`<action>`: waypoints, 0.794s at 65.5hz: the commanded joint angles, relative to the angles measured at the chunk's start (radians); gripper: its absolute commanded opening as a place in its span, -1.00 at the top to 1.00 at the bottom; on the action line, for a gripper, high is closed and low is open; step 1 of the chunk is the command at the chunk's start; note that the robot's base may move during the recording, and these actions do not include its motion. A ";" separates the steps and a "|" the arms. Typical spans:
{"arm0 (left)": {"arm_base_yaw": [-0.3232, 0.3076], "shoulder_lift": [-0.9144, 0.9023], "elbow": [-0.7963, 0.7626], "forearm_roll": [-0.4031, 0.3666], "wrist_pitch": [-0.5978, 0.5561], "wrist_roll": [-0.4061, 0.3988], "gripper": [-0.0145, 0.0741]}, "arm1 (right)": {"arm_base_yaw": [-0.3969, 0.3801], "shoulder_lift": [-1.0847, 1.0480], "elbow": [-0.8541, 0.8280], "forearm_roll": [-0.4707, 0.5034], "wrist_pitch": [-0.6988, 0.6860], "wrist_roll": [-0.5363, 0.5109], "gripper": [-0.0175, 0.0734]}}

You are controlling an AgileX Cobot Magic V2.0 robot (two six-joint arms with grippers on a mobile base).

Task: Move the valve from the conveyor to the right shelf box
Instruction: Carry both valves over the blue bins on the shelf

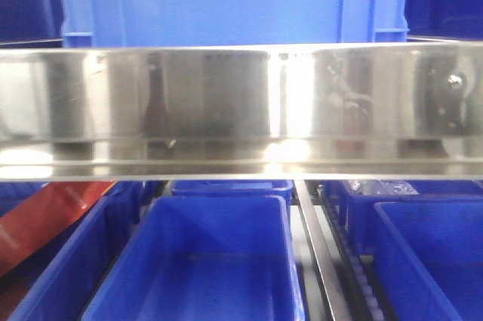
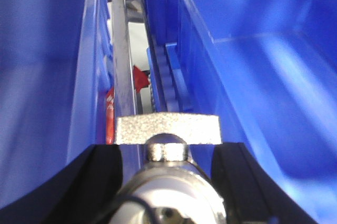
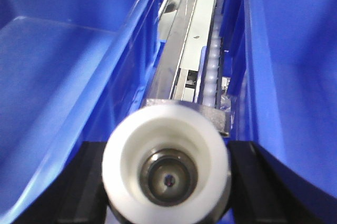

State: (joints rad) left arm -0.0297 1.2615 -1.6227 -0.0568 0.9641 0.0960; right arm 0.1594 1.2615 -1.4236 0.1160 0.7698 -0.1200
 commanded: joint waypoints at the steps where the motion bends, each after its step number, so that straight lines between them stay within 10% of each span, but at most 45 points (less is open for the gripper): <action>1: -0.005 -0.009 -0.008 -0.008 -0.050 -0.004 0.92 | -0.001 -0.016 -0.017 -0.006 -0.077 -0.003 0.95; 52: -0.005 -0.009 -0.008 -0.008 -0.245 -0.004 0.92 | -0.001 -0.016 -0.017 -0.006 -0.077 -0.003 0.95</action>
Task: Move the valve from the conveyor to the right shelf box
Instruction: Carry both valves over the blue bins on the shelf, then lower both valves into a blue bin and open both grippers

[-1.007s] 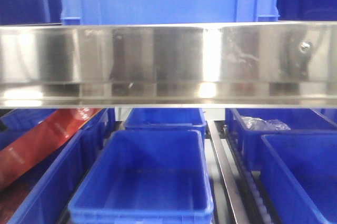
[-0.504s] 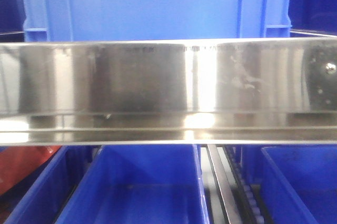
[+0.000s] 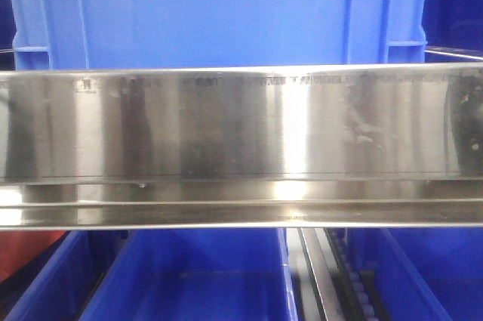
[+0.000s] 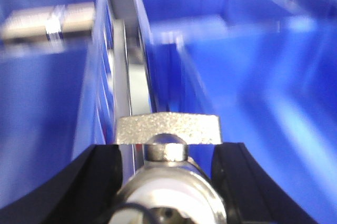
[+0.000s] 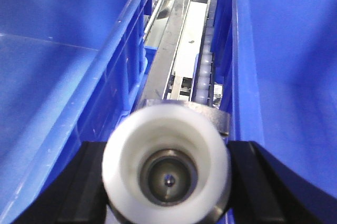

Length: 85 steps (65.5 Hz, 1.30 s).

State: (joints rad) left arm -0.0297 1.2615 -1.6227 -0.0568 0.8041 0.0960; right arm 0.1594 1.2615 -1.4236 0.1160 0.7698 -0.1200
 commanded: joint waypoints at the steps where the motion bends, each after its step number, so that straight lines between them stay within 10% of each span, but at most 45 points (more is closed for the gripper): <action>1: -0.005 -0.009 -0.008 -0.008 -0.093 -0.004 0.92 | -0.001 -0.016 -0.017 -0.006 -0.077 -0.003 0.95; 85: -0.005 -0.007 -0.008 -0.015 -0.149 -0.004 0.92 | -0.001 -0.016 -0.033 -0.006 -0.128 -0.003 0.95</action>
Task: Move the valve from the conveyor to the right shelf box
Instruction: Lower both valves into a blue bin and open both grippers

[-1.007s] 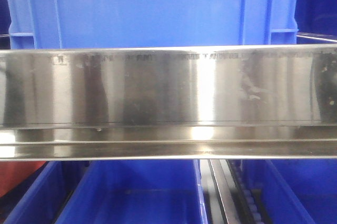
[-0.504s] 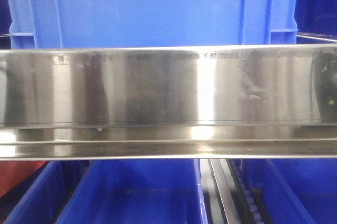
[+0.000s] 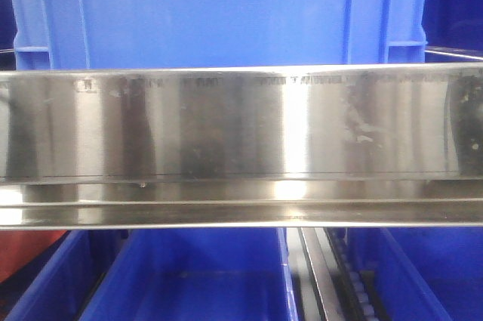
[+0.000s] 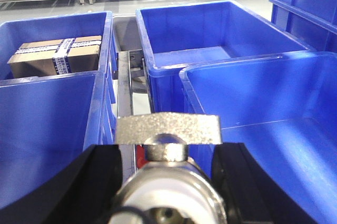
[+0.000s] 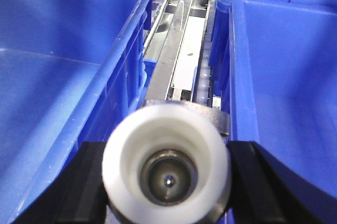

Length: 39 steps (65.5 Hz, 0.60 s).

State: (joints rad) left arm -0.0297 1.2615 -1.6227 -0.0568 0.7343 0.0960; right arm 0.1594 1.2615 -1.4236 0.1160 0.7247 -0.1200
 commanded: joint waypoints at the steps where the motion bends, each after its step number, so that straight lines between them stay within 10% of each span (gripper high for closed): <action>1: -0.005 -0.007 -0.012 -0.027 -0.079 -0.004 0.92 | -0.001 -0.016 -0.042 -0.006 -0.083 -0.003 0.95; 15: -0.069 0.015 -0.100 -0.057 -0.063 0.005 0.92 | 0.023 -0.010 -0.191 0.082 -0.085 -0.003 0.95; 39: -0.369 0.213 -0.194 -0.053 -0.052 0.005 0.92 | 0.228 0.100 -0.299 0.083 -0.079 -0.003 0.95</action>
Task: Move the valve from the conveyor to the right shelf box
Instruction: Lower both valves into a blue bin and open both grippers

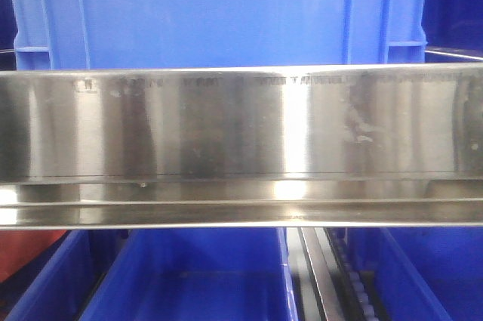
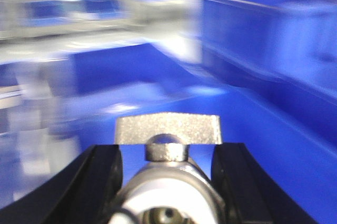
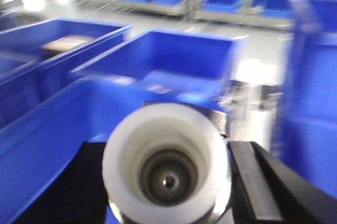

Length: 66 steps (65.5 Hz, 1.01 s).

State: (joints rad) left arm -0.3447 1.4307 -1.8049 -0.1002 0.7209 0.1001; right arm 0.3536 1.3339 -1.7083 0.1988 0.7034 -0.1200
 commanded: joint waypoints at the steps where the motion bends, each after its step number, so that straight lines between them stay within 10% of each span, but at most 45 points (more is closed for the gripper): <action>1: -0.063 0.053 -0.012 -0.005 -0.039 0.001 0.92 | 0.039 0.035 -0.014 0.001 -0.055 -0.003 0.95; 40: -0.107 0.292 -0.012 0.052 0.115 0.001 0.87 | 0.080 0.314 -0.014 0.001 0.125 -0.003 0.94; 49: -0.107 0.299 -0.012 0.054 0.135 0.001 0.49 | 0.080 0.321 -0.014 0.001 0.126 -0.003 0.75; 66: -0.107 0.299 -0.012 0.053 0.135 0.001 -0.50 | 0.080 0.317 -0.014 0.001 0.120 -0.003 -0.32</action>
State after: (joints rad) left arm -0.4496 1.7443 -1.8071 -0.0449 0.8766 0.1018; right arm 0.4333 1.6642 -1.7103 0.2011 0.8674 -0.1225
